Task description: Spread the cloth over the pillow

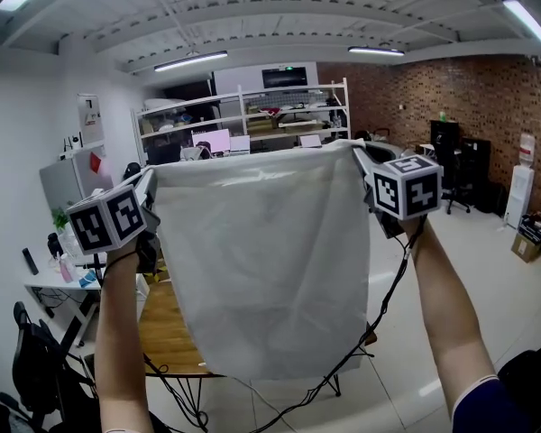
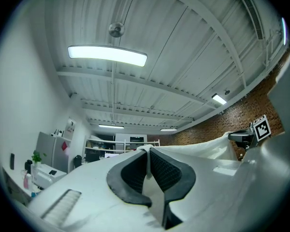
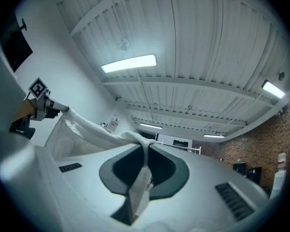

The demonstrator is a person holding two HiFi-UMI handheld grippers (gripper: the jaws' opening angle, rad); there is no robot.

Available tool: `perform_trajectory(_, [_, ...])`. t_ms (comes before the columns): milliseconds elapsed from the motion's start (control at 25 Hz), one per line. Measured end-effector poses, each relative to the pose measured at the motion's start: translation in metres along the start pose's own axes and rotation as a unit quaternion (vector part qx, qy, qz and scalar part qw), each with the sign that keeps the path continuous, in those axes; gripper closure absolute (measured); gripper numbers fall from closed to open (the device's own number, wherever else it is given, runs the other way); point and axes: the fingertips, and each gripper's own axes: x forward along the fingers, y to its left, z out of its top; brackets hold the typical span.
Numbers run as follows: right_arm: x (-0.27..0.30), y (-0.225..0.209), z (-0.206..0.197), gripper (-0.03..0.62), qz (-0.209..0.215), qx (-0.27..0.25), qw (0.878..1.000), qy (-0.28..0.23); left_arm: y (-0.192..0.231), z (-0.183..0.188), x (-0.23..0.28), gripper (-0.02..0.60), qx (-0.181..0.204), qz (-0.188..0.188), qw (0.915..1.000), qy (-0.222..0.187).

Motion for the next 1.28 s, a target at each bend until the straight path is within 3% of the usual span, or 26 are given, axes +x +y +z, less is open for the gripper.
perform_trajectory(1040, [0.16, 0.014, -0.11, 0.56, -0.043, 0.026, 0.996, 0.072, 0.089, -0.124, 0.141, 0.581, -0.037, -0.005, 0.9963, 0.078])
perform_trajectory(1280, [0.194, 0.013, -0.14, 0.56, -0.037, 0.037, 0.995, 0.088, 0.104, -0.154, 0.172, 0.581, -0.047, 0.001, 0.9944, 0.094])
